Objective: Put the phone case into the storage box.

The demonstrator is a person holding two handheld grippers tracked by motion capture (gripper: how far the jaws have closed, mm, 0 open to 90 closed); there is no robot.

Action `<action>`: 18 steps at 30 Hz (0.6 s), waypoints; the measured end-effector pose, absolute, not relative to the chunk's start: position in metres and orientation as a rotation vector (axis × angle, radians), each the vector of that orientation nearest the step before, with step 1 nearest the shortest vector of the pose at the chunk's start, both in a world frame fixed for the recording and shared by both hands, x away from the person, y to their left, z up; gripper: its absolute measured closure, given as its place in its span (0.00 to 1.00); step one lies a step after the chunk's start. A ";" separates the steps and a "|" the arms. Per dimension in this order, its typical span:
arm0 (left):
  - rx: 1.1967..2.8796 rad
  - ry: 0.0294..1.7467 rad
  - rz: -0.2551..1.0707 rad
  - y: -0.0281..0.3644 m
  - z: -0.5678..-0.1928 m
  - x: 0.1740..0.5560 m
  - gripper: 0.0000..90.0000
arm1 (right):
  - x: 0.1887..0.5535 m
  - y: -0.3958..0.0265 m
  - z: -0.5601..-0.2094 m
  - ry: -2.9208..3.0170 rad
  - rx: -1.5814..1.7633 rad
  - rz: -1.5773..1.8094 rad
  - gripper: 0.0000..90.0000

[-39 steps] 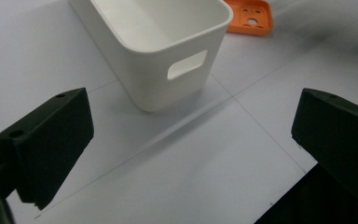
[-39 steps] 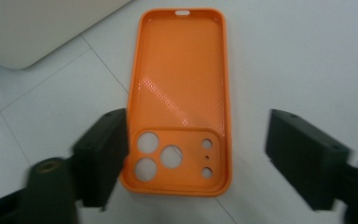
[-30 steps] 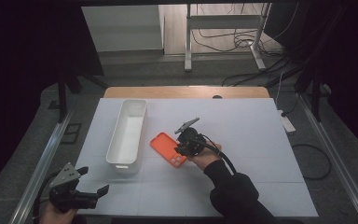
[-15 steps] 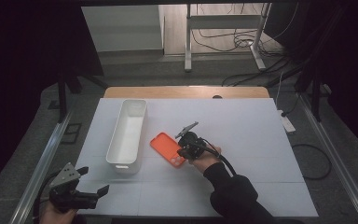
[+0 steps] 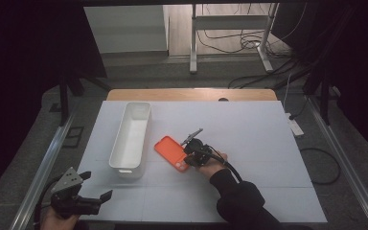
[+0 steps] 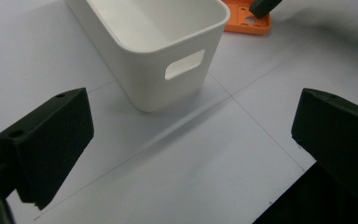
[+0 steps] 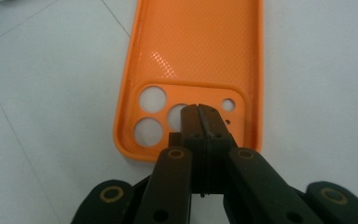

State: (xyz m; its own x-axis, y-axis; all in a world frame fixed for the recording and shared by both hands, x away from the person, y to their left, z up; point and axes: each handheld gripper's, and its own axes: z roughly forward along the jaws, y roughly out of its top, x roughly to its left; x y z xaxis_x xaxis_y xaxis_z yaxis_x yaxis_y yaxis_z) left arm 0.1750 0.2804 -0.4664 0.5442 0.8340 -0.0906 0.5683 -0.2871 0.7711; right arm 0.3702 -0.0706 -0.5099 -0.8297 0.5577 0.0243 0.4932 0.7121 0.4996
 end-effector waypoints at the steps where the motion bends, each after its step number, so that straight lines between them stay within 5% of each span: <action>1: 1.989 1.132 0.426 0.280 -0.466 0.175 0.00 | 0.371 -0.071 -0.509 2.783 0.859 0.751 0.99; 18: 1.991 1.133 0.423 0.280 -0.467 0.175 0.00 | 0.391 -0.089 -0.509 2.715 0.926 0.721 0.99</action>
